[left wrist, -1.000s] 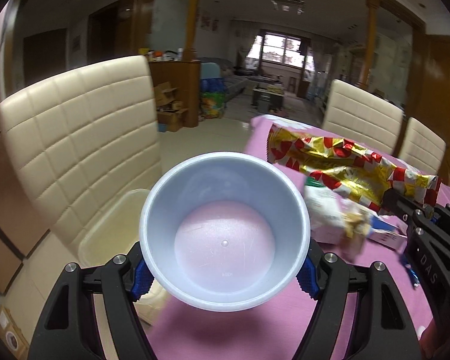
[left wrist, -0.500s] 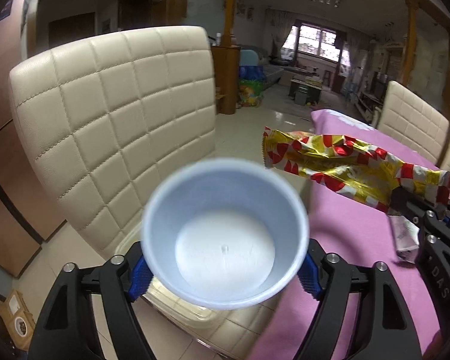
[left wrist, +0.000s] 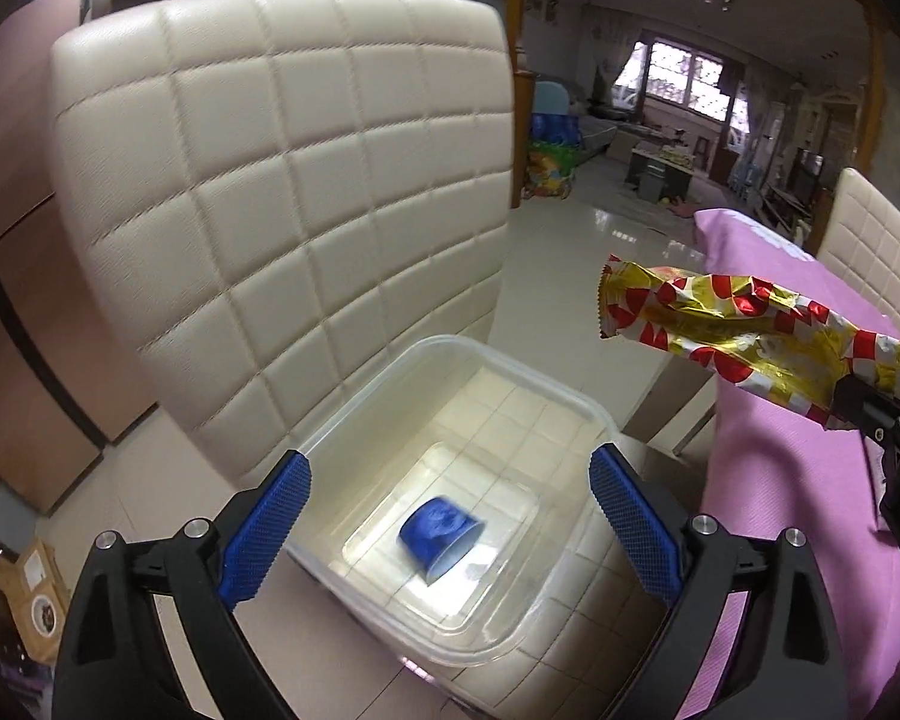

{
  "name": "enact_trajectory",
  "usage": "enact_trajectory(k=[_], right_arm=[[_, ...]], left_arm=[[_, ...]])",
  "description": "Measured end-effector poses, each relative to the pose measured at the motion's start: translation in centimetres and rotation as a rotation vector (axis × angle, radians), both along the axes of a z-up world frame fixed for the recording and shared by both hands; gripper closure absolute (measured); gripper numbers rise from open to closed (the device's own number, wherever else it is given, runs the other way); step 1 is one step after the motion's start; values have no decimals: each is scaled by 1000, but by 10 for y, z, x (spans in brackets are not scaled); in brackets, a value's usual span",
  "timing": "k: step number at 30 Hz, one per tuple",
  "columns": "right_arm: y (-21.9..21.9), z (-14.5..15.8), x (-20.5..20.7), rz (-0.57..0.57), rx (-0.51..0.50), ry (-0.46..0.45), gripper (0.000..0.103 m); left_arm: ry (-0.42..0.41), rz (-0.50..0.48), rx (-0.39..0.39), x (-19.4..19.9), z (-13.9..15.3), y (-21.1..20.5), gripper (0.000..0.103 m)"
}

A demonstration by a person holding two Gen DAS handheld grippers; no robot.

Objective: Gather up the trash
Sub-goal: 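Carry the cup and wrapper to the clear bin and release both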

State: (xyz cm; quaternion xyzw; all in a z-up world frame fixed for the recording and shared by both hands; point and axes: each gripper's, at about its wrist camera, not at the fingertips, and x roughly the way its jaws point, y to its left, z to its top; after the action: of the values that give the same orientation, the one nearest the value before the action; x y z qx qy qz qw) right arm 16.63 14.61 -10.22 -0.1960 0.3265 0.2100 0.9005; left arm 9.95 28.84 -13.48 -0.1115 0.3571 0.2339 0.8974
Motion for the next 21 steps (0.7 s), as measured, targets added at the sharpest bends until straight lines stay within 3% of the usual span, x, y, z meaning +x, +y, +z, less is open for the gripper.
enact_trajectory(k=[12, 21], right_arm=[[42, -11, -6, 109, -27, 25, 93], [57, -19, 1, 122, -36, 66, 93]], left_arm=[[7, 70, -7, -20, -3, 10, 11], [7, 107, 6, -28, -4, 20, 11]])
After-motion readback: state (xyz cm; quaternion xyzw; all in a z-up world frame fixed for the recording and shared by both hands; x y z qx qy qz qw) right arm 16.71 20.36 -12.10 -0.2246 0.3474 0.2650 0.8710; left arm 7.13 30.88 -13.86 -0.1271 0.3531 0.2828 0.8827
